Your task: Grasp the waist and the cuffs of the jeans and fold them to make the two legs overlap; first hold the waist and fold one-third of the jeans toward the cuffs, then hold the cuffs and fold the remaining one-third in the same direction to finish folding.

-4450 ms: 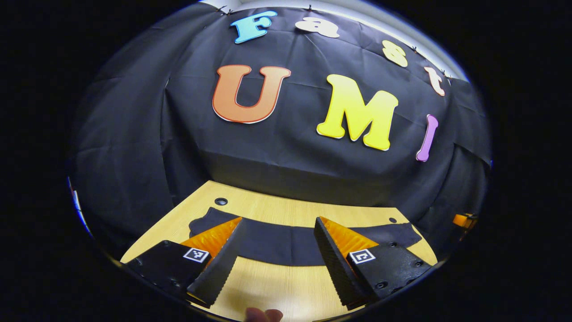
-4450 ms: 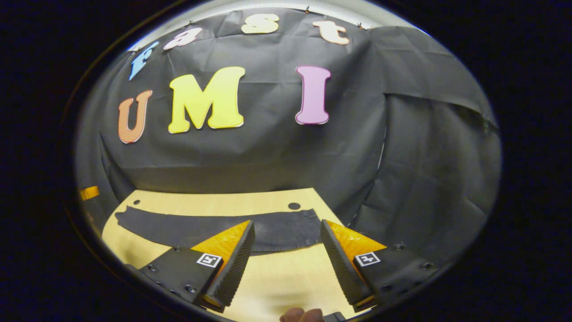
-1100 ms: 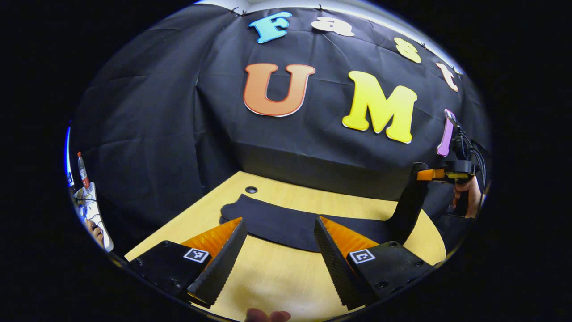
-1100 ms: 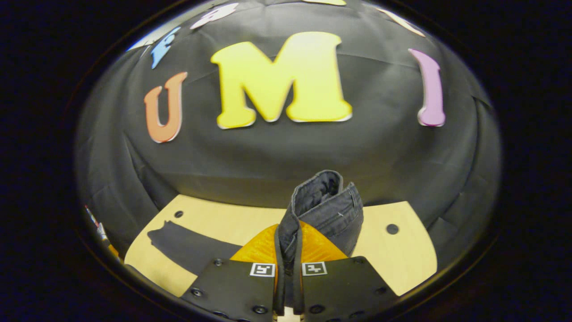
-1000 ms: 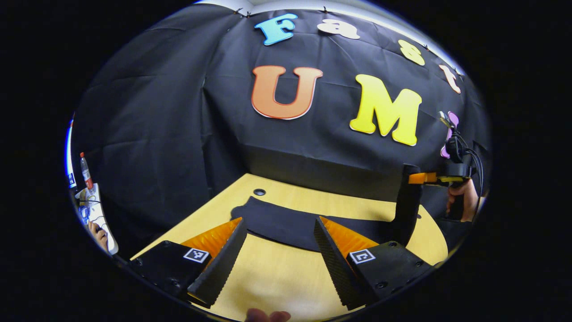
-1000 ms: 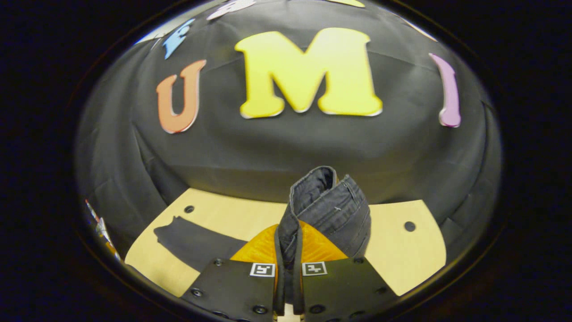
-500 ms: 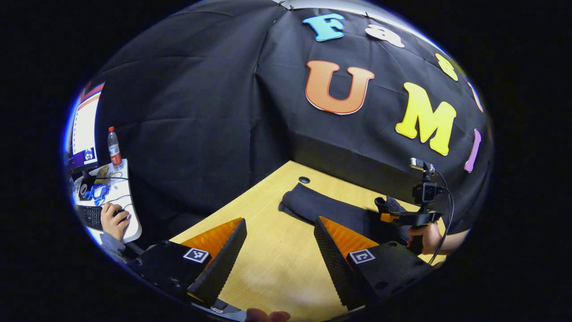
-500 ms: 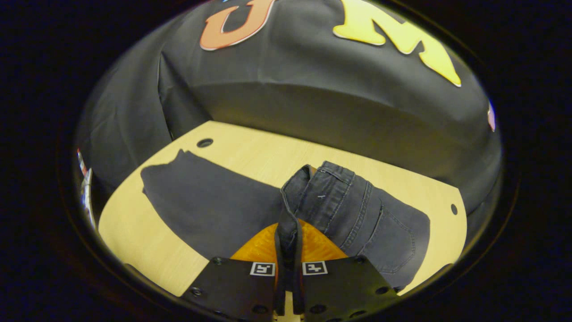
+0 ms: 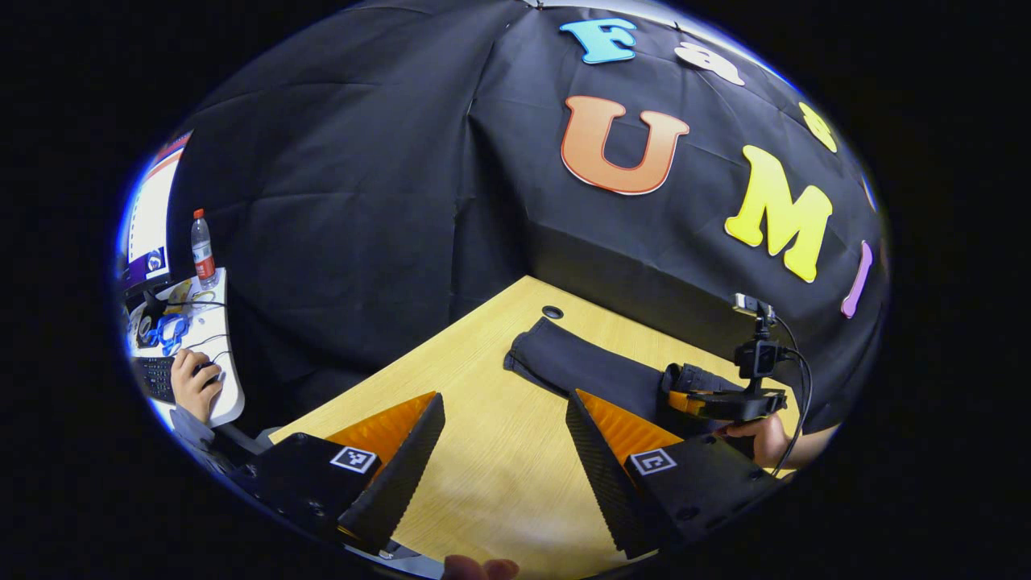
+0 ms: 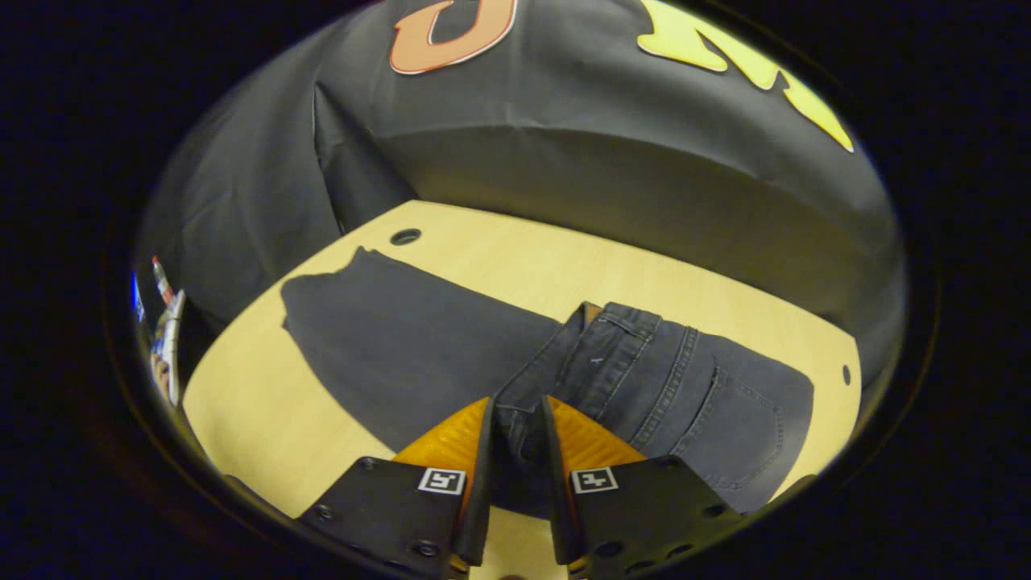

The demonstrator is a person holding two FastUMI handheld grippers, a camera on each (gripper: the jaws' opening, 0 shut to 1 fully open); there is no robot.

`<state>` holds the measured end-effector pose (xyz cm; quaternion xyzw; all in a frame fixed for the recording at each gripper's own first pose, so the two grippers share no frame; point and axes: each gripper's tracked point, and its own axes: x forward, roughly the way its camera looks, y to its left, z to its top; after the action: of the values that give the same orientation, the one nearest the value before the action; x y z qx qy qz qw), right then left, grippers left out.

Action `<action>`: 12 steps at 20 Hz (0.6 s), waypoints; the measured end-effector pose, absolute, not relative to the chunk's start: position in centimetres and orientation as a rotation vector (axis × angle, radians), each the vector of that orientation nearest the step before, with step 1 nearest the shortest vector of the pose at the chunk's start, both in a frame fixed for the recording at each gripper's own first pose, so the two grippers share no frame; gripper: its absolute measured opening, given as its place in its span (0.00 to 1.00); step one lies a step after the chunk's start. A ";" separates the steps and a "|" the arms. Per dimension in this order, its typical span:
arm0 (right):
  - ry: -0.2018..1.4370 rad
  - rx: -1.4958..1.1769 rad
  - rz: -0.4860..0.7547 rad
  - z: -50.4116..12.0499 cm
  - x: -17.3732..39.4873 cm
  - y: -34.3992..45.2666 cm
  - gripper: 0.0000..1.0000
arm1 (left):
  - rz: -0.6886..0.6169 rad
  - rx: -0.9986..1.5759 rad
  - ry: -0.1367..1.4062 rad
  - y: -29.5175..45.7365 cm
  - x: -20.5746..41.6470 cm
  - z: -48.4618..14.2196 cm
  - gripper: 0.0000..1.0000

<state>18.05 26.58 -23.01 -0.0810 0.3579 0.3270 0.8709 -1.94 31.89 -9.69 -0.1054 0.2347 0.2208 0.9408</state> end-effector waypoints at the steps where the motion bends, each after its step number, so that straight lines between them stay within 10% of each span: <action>1: 0.735 -0.158 0.698 -21.9 17.3 26.3 0.35 | 0.449 -0.212 0.473 31.9 -1.7 -9.5 0.98; 6: 0.667 -0.130 0.713 -15.4 15.4 21.6 0.87 | 0.436 -0.216 0.444 32.5 0.1 -9.1 0.98; 12: 0.529 -0.182 0.679 -7.0 13.3 12.7 0.88 | 0.379 -0.307 0.367 33.1 5.5 -8.6 0.98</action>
<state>13.30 12.73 -7.03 -0.0882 0.2560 0.3285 0.9048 5.47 33.05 -8.56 -0.1509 0.1804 0.1864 0.9539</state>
